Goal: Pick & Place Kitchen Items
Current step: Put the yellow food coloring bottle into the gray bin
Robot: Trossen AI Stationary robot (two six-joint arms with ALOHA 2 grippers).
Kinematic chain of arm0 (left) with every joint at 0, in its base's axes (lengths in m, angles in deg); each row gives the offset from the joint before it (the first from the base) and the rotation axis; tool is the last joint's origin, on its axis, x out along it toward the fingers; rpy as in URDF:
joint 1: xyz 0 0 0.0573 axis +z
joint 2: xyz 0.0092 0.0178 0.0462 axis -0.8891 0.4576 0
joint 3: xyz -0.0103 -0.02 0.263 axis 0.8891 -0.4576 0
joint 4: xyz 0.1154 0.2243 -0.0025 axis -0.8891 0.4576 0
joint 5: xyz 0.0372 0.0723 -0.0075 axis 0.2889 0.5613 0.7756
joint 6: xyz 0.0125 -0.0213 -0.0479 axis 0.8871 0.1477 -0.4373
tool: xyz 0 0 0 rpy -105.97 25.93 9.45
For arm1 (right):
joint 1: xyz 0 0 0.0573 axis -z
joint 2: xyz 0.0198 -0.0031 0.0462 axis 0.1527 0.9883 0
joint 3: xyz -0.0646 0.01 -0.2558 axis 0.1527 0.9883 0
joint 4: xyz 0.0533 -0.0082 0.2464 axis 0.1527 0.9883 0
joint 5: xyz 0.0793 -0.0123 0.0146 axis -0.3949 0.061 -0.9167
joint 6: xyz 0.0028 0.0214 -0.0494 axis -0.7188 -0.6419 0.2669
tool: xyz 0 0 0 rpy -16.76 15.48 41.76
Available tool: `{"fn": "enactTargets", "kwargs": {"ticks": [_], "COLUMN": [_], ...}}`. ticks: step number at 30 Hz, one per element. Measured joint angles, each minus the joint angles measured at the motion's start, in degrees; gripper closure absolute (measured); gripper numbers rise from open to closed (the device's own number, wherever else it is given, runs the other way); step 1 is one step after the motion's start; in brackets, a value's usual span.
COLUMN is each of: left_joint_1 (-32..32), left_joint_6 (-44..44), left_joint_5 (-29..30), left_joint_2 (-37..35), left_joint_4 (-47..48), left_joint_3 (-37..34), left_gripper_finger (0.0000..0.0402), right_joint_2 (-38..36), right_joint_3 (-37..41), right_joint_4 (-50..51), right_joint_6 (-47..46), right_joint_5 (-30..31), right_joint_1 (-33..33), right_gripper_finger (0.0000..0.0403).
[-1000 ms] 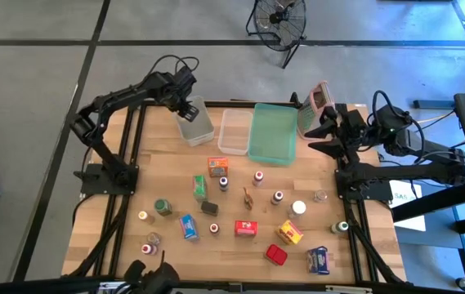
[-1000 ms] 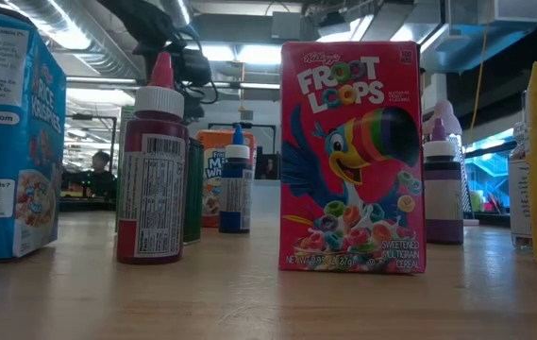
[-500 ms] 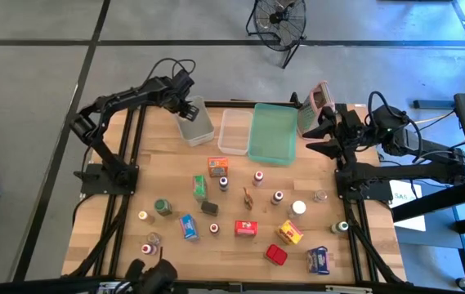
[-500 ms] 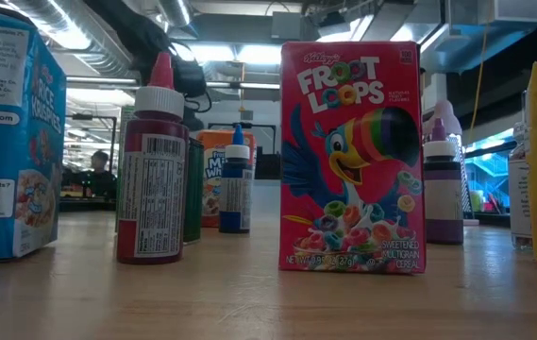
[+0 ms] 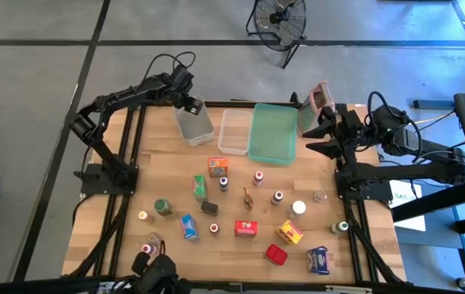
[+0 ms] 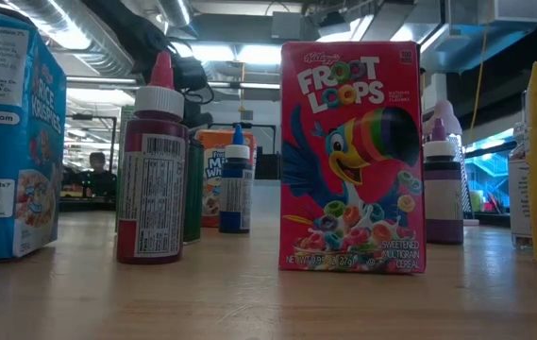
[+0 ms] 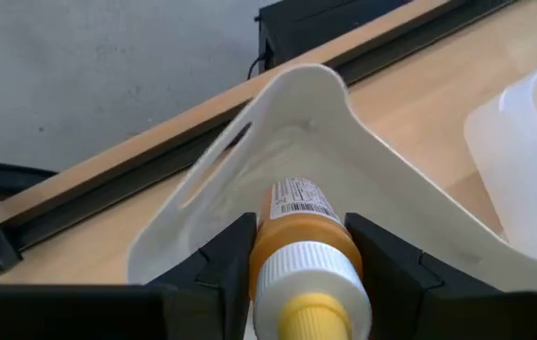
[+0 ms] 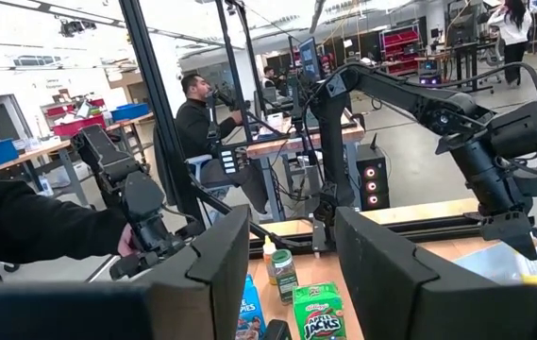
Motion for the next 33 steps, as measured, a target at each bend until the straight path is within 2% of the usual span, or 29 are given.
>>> {"fn": "enactTargets", "kwargs": {"ticks": [7,18,23,33], "left_joint_1": [1.3,0.7,0.7,0.9], "left_joint_6": [1.5,2.5,4.2,5.5], "left_joint_5": [-0.9,-1.0,2.0,2.9], "left_joint_2": [2.1,5.8,5.8,5.8], "left_joint_4": [3.5,3.3,3.8,4.3], "left_joint_3": [0.1,0.1,0.1,0.1], "left_gripper_finger": [0.0260,0.0260,0.0260,0.0259], "right_joint_2": [0.3,1.4,1.5,1.5], "right_joint_3": [0.0,0.0,0.0,0.0], "right_joint_4": [0.0,-0.1,0.0,0.0], "right_joint_6": [0.0,0.0,0.0,0.0], "right_joint_5": [0.0,0.1,0.2,0.2], "right_joint_1": [0.0,0.0,0.0,0.0], "right_gripper_finger": [0.0243,0.0243,0.0243,0.0243]}}
